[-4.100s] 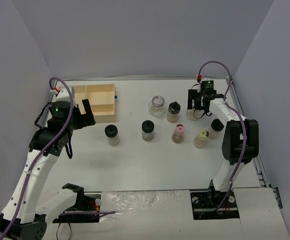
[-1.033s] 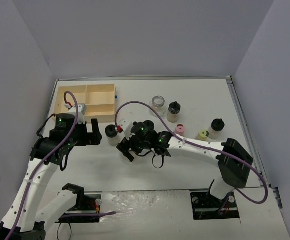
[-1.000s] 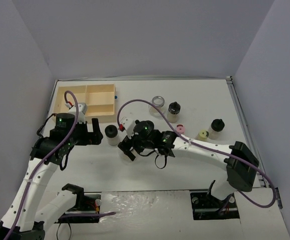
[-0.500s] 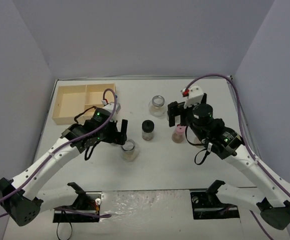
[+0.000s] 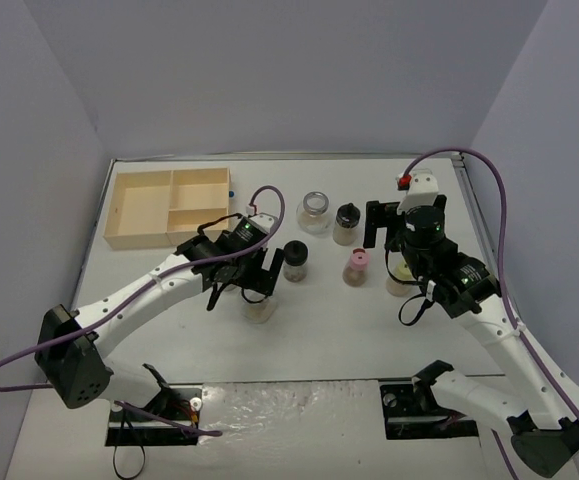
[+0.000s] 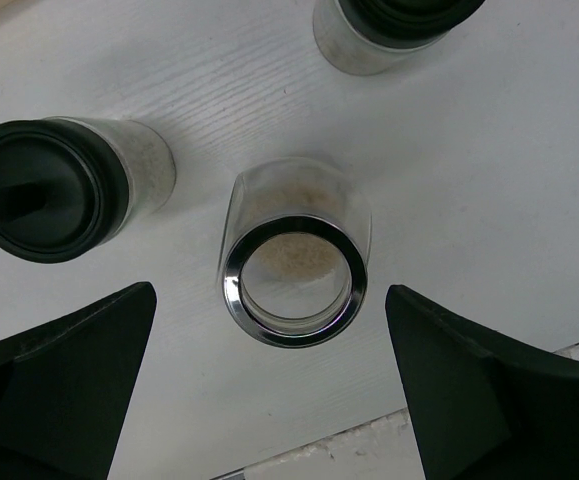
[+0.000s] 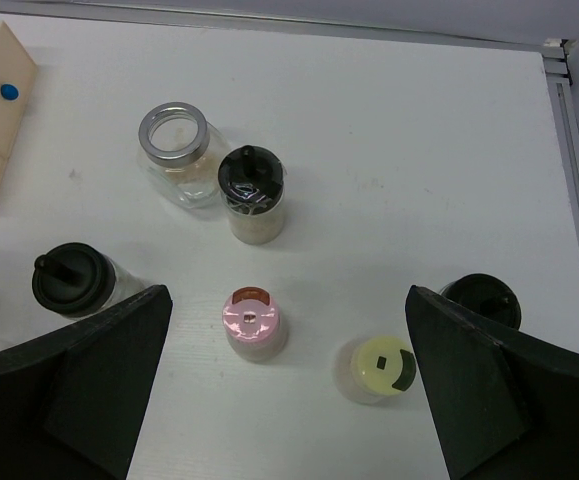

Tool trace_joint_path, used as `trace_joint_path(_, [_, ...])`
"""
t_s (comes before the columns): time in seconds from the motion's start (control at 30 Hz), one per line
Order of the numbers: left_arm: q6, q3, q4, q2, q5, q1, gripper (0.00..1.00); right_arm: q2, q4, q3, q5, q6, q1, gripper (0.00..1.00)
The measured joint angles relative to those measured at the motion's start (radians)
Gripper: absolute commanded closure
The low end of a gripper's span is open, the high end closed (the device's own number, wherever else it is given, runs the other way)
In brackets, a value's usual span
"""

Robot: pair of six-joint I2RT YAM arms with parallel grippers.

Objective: Organize the condiment bottles

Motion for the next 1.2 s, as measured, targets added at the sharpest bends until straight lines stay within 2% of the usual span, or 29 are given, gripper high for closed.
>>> trace_joint_path(0.53, [0.021, 0.0, -0.022, 0.101, 0.057, -0.024, 0.03, 0.023, -0.001, 0.0, -0.029, -0.012, -0.036, 0.0])
trace_joint_path(0.67, [0.026, 0.0, -0.031, 0.14, 0.055, -0.025, 0.07, 0.024, -0.001, -0.002, -0.035, -0.011, -0.037, 0.0])
trace_joint_path(1.03, [0.043, 0.003, -0.062, 0.161, 0.035, -0.026, 0.43, 0.024, -0.001, -0.021, -0.044, -0.011, -0.043, 0.0])
trace_joint_path(1.13, [0.042, 0.003, -0.066, 0.16, 0.034, -0.026, 0.47, 0.024, 0.0, -0.021, -0.047, -0.011, -0.044, 0.0])
trace_joint_path(1.2, [0.042, 0.003, -0.066, 0.159, 0.034, -0.026, 0.58, 0.024, 0.0, -0.021, -0.05, -0.011, -0.044, 0.0])
